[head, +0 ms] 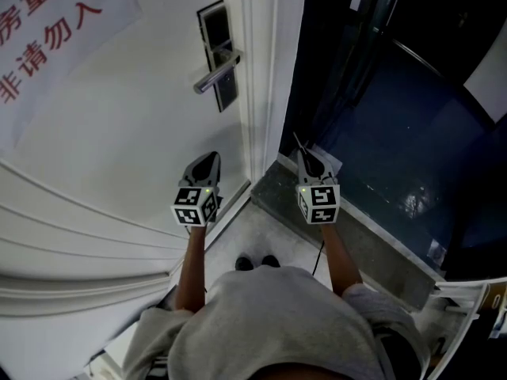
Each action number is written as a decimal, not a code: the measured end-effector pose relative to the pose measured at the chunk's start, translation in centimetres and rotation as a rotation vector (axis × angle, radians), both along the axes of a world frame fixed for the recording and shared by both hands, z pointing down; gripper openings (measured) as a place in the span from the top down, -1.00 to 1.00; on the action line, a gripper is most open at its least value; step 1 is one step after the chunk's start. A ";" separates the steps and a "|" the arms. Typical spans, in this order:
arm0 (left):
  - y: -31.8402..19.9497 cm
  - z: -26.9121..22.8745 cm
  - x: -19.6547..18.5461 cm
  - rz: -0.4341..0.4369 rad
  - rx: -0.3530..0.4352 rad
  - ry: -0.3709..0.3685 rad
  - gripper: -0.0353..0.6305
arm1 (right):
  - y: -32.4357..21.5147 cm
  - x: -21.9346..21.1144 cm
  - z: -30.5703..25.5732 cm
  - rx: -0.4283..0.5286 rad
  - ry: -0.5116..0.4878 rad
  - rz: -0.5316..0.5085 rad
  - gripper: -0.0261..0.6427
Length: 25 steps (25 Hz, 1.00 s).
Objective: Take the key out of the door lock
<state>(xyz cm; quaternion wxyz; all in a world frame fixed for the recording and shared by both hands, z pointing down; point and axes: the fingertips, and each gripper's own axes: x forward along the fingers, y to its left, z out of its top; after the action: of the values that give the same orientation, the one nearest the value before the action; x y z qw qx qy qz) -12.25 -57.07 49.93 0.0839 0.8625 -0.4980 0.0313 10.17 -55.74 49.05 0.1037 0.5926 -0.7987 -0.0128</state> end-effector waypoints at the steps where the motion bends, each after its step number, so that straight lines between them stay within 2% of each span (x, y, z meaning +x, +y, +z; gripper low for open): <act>1: 0.1 0.0 0.0 -0.001 -0.002 0.002 0.84 | 0.0 -0.1 0.0 -0.001 -0.003 0.000 0.83; 25: 0.0 0.3 0.7 0.011 -0.007 0.005 0.84 | -0.8 -0.3 -0.2 0.004 0.000 -0.009 0.83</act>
<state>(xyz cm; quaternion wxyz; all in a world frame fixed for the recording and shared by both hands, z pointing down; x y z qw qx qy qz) -11.54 -57.03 50.26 0.0882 0.8649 -0.4931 0.0313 9.89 -56.58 48.82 0.1024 0.5893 -0.8013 -0.0146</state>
